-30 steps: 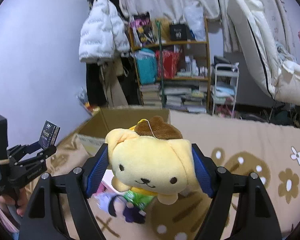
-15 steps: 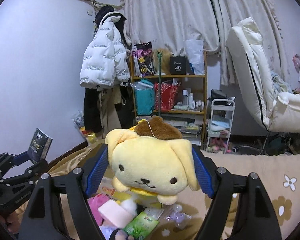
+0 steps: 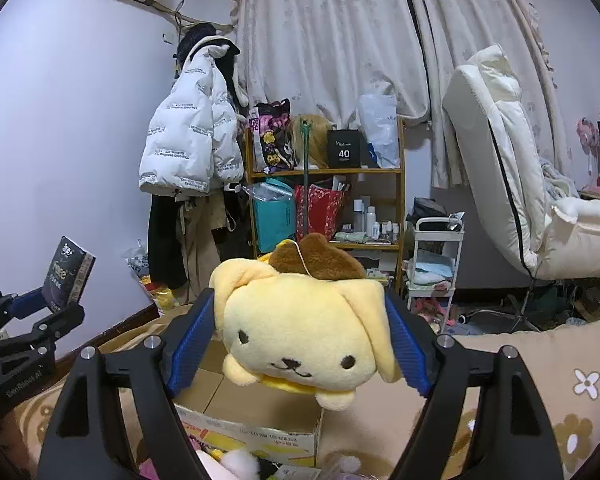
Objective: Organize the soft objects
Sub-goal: 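Lift the tissue pack and dog plush and carry both over the box, then open both tools to drop the tissue pack and dog plush into the box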
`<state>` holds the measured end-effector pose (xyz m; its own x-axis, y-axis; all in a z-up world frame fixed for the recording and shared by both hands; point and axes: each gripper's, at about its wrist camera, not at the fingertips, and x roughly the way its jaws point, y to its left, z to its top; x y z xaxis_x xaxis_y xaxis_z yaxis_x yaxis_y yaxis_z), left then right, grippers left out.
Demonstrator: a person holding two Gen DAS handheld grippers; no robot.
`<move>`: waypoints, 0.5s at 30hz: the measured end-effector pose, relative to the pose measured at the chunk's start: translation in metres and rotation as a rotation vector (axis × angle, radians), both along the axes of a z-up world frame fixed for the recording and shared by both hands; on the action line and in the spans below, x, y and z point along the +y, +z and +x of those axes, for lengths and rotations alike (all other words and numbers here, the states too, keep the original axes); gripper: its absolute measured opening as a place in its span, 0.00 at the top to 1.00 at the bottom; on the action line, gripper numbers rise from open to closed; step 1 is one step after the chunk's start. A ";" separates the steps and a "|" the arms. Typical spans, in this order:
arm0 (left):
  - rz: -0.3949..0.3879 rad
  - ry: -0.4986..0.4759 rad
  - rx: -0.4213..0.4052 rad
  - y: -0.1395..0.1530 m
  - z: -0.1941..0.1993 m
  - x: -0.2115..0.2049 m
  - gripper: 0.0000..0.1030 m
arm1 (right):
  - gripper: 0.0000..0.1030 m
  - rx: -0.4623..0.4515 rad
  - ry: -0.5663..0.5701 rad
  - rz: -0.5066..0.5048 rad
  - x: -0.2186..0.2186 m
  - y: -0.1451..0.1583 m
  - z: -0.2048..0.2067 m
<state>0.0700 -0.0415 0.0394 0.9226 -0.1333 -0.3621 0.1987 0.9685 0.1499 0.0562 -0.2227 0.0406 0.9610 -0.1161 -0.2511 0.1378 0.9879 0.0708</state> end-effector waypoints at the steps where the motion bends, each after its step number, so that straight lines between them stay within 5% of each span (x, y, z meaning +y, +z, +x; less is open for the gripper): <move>1: -0.014 0.001 0.012 -0.003 0.007 0.001 0.55 | 0.18 0.003 -0.001 0.001 0.000 -0.002 0.003; 15: -0.053 0.041 0.076 -0.030 0.057 0.001 0.55 | 0.17 0.073 0.017 0.004 -0.002 -0.035 0.044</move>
<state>0.1265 -0.0401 0.0093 0.8977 -0.1169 -0.4247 0.1679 0.9822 0.0846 0.1006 -0.2248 0.0058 0.9419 -0.0988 -0.3209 0.1261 0.9899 0.0655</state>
